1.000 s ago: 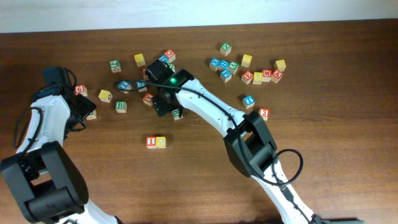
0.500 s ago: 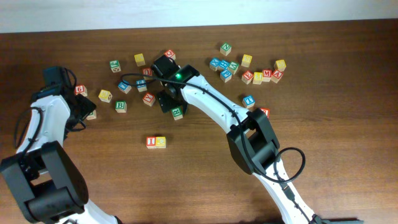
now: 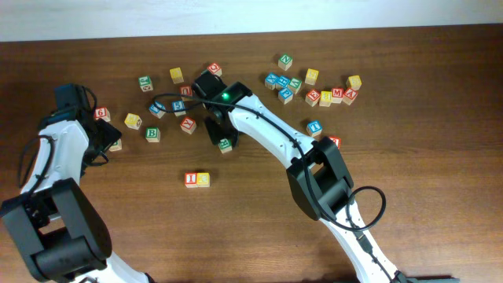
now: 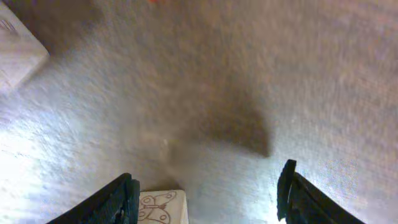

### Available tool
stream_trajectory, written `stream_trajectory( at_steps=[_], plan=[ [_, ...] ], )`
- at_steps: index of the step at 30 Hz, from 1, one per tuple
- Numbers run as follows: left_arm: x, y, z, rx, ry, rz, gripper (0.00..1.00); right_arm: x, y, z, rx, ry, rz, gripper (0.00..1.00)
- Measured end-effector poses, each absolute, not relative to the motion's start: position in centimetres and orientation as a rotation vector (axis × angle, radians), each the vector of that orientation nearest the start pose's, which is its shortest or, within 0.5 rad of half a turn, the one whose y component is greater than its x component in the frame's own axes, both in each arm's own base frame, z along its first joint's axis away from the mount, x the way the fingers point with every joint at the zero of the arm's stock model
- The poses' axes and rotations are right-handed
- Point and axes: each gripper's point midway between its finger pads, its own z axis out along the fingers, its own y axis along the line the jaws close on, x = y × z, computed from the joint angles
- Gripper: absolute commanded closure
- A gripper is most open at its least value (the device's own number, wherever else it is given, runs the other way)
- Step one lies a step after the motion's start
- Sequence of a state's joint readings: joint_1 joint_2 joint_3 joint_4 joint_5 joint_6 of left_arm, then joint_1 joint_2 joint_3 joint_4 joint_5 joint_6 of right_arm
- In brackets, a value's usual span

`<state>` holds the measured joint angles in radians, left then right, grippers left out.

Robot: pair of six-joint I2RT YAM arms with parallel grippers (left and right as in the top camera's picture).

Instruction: Spell out ICRA

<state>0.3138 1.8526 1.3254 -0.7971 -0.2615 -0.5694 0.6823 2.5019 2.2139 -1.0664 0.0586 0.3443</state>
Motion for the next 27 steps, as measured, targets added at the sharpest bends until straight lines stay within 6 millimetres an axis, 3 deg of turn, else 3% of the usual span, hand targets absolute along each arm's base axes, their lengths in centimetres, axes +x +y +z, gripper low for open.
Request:
stream_trajectory(
  at_steps=[5, 8, 12, 15, 17, 19, 27],
  plan=[
    [36.1, 16.4, 6.3, -1.259, 2.554, 0.326, 0.01, 41.6, 32.9, 1.8, -0.493, 2.913, 0.088, 0.34],
    [36.1, 16.4, 6.3, -1.259, 2.554, 0.326, 0.01, 41.7, 33.2, 1.8, -0.493, 2.907, 0.106, 0.21],
    [36.1, 16.4, 6.3, -1.259, 2.554, 0.326, 0.01, 40.6, 34.4, 1.8, -0.627, 2.918, 0.216, 0.20],
    [36.1, 16.4, 6.3, -1.259, 2.554, 0.326, 0.01, 39.3, 34.8, 1.8, -0.749, 2.936, 0.289, 0.29],
    [36.1, 16.4, 6.3, -1.259, 2.554, 0.326, 0.01, 38.7, 34.8, 1.8, -0.800, 2.946, 0.304, 0.49],
    [36.1, 16.4, 6.3, -1.259, 2.554, 0.327, 0.01, 38.5, 34.8, 1.8, -0.831, 2.946, 0.308, 0.60],
    [36.1, 16.4, 6.3, -1.259, 2.554, 0.326, 0.01, 39.1, 33.4, 1.6, -0.814, 2.943, 0.182, 0.64]
  ],
)
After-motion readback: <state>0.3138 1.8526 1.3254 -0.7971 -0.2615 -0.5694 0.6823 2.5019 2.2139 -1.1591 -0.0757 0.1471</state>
